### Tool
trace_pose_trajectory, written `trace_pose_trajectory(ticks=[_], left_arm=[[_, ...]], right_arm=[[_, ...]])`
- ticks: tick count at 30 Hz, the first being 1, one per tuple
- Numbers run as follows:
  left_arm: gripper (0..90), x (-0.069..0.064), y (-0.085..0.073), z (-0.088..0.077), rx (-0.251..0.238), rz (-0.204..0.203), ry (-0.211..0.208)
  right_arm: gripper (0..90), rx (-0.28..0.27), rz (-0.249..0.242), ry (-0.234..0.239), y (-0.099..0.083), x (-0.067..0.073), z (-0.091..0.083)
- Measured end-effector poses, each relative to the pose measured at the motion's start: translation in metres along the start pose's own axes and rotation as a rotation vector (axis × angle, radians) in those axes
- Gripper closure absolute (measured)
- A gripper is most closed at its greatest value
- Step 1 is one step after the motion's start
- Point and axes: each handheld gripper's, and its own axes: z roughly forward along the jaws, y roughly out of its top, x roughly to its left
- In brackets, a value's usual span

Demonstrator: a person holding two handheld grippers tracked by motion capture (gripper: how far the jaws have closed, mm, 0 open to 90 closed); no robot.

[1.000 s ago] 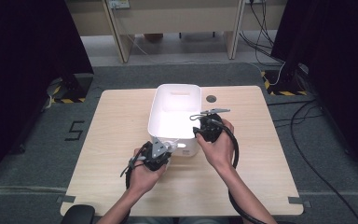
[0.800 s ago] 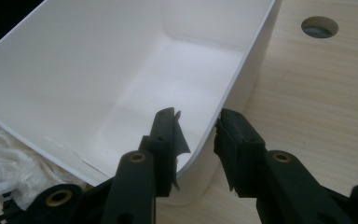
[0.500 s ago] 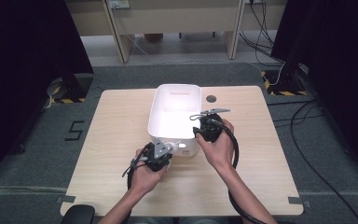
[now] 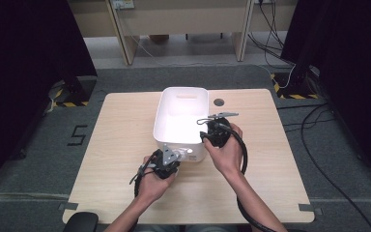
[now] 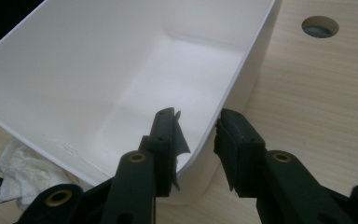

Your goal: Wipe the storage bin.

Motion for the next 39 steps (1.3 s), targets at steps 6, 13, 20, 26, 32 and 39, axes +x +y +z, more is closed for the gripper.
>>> trace_pose_trajectory(ticks=[6, 13, 20, 26, 32, 39], left_arm=[[79.3, -0.001, -0.001, 0.003, 0.005, 0.000, 0.003], [79.2, -0.001, -0.002, 0.006, 0.012, -0.004, -0.002], [79.2, -0.002, -0.005, 0.010, 0.026, -0.004, -0.007], [79.2, -0.002, -0.007, 0.014, 0.040, -0.001, -0.012], [79.2, -0.003, -0.008, 0.016, 0.046, -0.003, -0.014], [79.2, -0.005, -0.007, 0.017, 0.049, -0.004, -0.014]], right_arm=[[67.6, -0.001, 0.001, 0.000, 0.000, 0.000, 0.000], [67.5, 0.001, -0.002, -0.002, 0.000, 0.000, 0.000], [67.5, 0.000, -0.003, -0.002, 0.000, 0.000, 0.000], [67.5, 0.000, -0.003, -0.002, 0.000, 0.000, 0.000], [67.5, 0.000, -0.001, -0.002, 0.000, 0.000, 0.000], [67.5, -0.001, -0.001, -0.003, 0.000, 0.000, 0.000]])
